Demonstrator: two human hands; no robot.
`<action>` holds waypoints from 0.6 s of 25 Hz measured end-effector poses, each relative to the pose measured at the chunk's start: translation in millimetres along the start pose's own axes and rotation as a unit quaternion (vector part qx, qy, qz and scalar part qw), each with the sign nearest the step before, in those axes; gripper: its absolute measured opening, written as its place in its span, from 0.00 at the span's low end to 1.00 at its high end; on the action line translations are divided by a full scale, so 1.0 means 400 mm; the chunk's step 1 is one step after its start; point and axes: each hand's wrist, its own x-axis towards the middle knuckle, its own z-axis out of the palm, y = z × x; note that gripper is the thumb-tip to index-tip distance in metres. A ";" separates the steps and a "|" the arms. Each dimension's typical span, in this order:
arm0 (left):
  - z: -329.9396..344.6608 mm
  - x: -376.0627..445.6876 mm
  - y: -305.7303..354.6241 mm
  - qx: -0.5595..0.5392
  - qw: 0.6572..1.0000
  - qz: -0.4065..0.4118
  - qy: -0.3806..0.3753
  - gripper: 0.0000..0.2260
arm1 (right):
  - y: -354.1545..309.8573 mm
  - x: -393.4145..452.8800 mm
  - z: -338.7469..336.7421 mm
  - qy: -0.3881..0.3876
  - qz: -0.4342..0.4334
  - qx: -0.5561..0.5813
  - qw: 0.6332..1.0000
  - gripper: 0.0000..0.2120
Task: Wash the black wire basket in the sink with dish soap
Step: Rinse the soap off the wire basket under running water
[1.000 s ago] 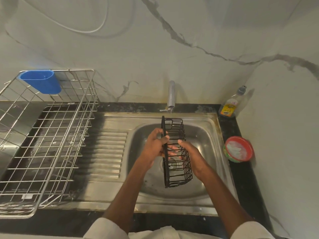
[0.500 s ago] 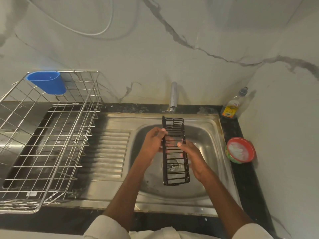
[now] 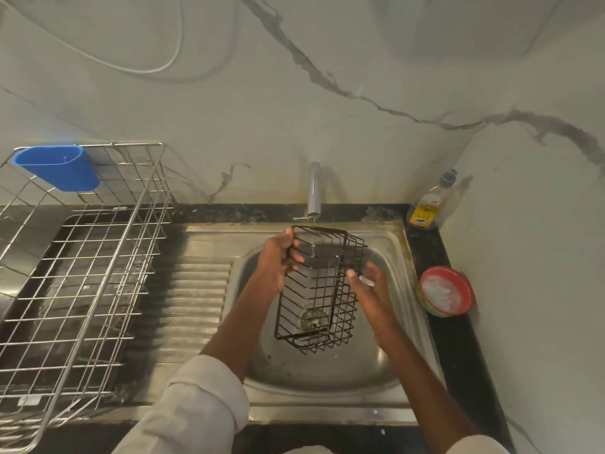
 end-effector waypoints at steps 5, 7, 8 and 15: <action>-0.014 0.069 -0.003 -0.022 0.997 -0.037 -0.060 0.15 | -0.048 0.064 -0.042 -0.093 0.032 0.020 0.995 0.29; 0.016 0.091 -0.005 0.004 0.997 -0.018 -0.078 0.15 | -0.059 0.071 -0.040 -0.070 0.014 0.032 0.997 0.27; 0.035 0.099 -0.002 0.026 0.996 -0.009 -0.081 0.16 | -0.064 0.071 -0.031 -0.044 -0.005 0.027 0.999 0.27; 0.081 0.116 -0.017 0.210 0.967 -0.046 -0.138 0.27 | -0.117 0.095 0.026 0.190 0.027 0.008 0.981 0.47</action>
